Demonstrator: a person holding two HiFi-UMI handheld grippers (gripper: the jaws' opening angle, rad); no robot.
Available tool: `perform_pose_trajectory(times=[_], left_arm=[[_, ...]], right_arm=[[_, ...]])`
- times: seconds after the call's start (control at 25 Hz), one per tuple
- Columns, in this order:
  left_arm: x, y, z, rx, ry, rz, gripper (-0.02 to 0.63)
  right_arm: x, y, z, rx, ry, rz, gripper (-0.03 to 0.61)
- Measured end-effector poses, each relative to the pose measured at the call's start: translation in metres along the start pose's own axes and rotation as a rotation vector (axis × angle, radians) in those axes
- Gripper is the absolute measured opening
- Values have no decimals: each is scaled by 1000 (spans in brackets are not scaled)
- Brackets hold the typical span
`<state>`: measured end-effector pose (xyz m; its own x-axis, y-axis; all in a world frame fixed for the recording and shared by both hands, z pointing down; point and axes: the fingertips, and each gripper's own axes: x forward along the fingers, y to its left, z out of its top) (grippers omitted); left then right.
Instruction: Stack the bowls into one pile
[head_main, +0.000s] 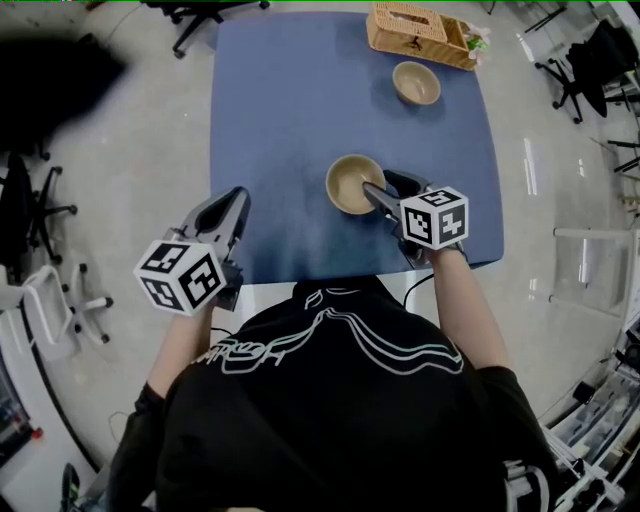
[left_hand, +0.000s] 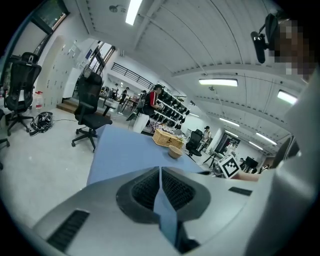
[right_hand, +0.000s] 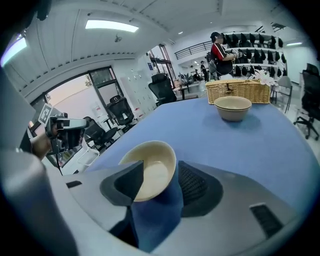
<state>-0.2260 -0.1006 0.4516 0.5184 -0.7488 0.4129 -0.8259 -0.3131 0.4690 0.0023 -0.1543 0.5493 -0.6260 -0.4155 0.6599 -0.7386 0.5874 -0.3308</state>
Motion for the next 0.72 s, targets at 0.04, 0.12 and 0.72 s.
perform_pose_trajectory(times=[0.04, 0.12, 0.72], left_arm=[[-1, 2, -2, -1, 3, -1, 34], [-2, 5, -6, -4, 9, -2, 34], [10, 5, -27, -10, 49, -8, 34]], right_arm=[[2, -1, -2, 10, 1, -9, 231], [4, -2, -4, 35, -8, -24, 203], [3, -17, -7, 155, -67, -81, 63]])
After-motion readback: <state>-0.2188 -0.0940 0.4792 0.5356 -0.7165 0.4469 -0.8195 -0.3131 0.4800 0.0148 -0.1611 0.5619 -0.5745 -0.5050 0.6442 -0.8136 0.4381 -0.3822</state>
